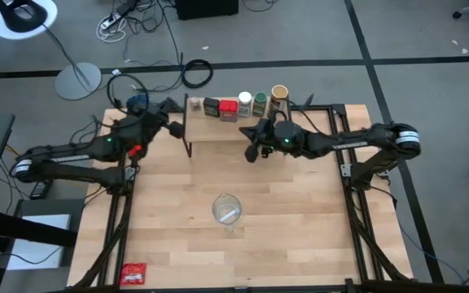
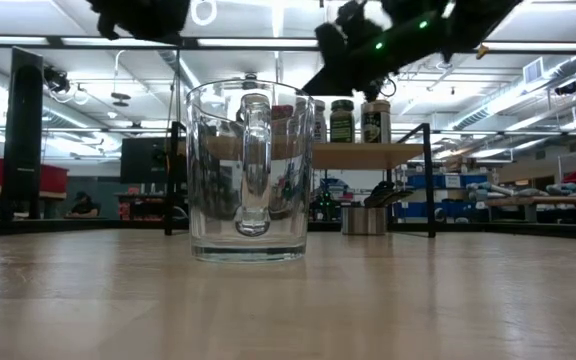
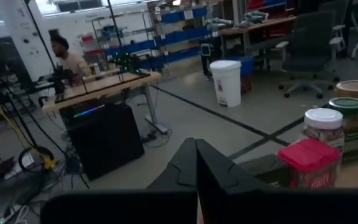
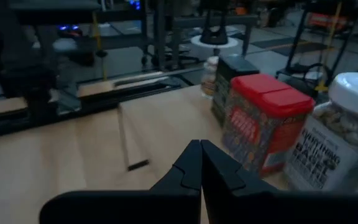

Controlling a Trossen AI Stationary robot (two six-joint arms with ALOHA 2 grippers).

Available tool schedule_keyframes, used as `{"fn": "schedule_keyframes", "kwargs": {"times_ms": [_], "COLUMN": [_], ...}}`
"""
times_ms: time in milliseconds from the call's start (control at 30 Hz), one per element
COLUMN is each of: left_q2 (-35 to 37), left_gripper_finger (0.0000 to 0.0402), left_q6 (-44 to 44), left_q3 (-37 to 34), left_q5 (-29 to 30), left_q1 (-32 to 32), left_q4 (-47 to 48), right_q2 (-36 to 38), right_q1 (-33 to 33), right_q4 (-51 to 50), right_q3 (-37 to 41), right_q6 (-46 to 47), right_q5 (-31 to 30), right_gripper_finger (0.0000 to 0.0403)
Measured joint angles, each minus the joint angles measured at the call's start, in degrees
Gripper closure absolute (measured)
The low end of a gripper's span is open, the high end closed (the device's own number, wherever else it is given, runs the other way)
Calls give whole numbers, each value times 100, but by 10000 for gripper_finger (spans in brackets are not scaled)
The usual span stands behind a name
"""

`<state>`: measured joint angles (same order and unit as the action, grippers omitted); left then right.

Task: Shelf spices
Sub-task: Adjust the red seasoning can on the shelf

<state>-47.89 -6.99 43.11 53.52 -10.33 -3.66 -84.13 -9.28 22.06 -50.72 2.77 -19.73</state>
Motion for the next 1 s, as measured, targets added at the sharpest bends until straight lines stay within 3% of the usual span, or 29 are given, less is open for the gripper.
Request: {"fn": "schedule_keyframes", "kwargs": {"times_ms": [233,467,767,1000], "left_q2": [419,519,639,631], "left_gripper_finger": [401,401,400,400], "left_q6": [272,274,271,301], "left_q3": [-3,-7,-7,-7], "left_q5": [-51,-64,-195,-280], "left_q1": [33,33,33,33], "left_q4": [725,934,1135,1226], "right_q2": [-1103,-1772,-1902,-1902], "right_q1": [-291,-252,-96,-173], "right_q4": [351,353,4,-217], "right_q3": [-690,-1302,-1616,-1626], "right_q6": [-232,-551,-1043,-995], "right_q5": [343,-72,-1166,-1332], "right_gripper_finger": [403,403,403,403]}}
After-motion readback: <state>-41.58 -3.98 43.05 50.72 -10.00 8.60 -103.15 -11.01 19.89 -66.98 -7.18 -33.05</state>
